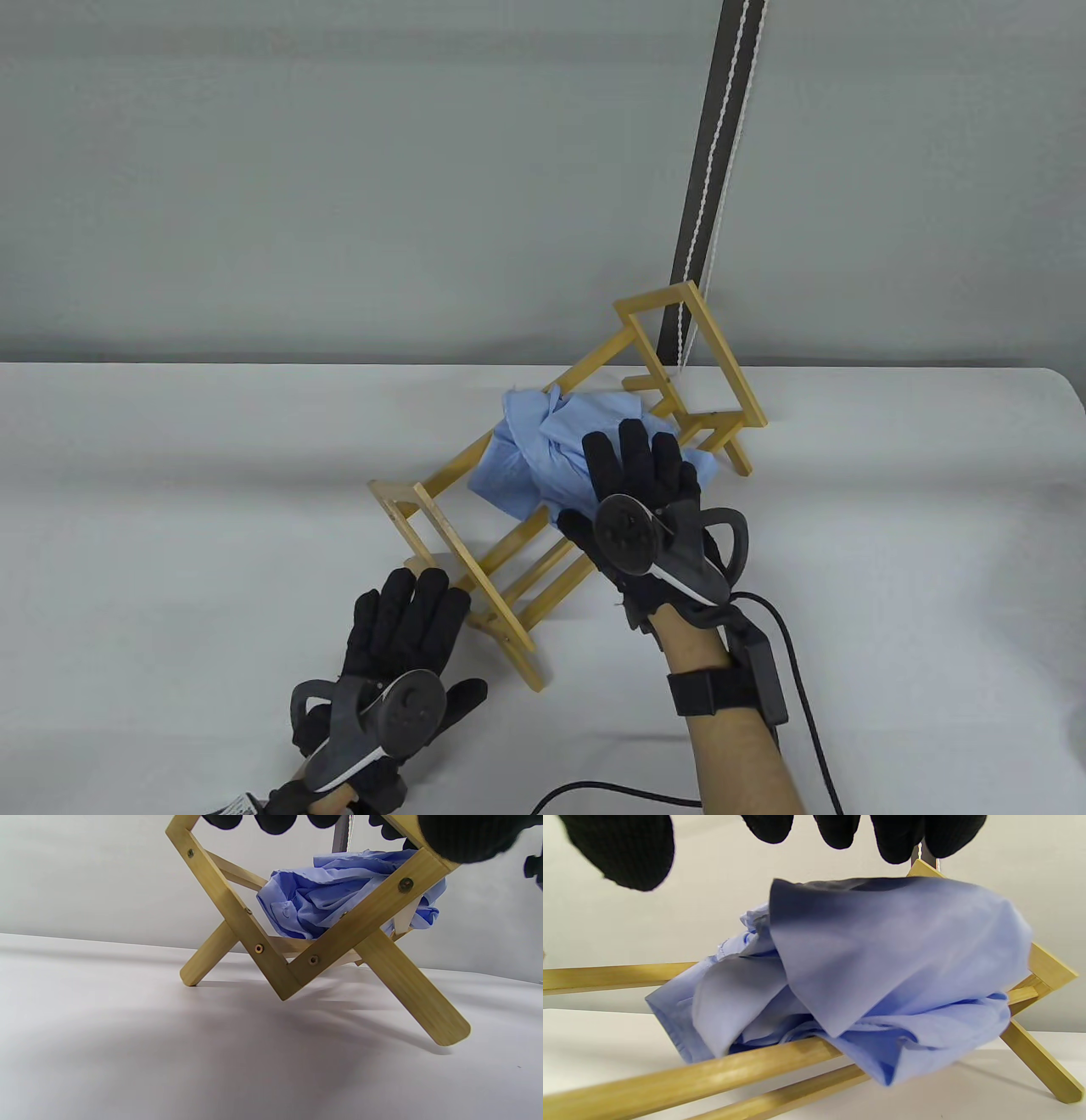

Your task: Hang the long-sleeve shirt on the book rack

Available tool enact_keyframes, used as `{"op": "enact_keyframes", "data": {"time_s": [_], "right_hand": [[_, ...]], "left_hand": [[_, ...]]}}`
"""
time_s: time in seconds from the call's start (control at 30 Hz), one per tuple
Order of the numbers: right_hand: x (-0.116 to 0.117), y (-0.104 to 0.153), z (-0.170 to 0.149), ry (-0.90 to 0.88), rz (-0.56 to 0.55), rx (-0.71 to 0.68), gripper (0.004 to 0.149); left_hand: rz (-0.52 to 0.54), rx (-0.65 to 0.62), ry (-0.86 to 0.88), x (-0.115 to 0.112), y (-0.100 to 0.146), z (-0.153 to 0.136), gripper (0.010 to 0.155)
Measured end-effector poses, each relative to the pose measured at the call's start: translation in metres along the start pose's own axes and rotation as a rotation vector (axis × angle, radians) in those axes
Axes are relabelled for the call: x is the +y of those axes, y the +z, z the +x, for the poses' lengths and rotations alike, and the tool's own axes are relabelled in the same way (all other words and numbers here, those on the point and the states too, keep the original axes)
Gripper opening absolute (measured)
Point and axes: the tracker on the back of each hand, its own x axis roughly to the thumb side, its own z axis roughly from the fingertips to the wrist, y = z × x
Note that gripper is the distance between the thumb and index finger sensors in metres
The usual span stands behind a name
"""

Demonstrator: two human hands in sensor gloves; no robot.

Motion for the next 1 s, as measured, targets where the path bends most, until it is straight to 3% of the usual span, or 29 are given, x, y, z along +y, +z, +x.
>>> {"op": "enact_keyframes", "data": {"time_s": [0.53, 1.0], "right_hand": [[-0.002, 0.055, 0.000, -0.036, -0.048, -0.053, 0.087], [0.002, 0.083, -0.003, -0.048, -0.047, -0.079, 0.088]], "left_hand": [[0.002, -0.012, -0.015, -0.001, 0.001, 0.003, 0.095], [-0.003, -0.014, -0.023, -0.002, 0.002, 0.005, 0.095]]}}
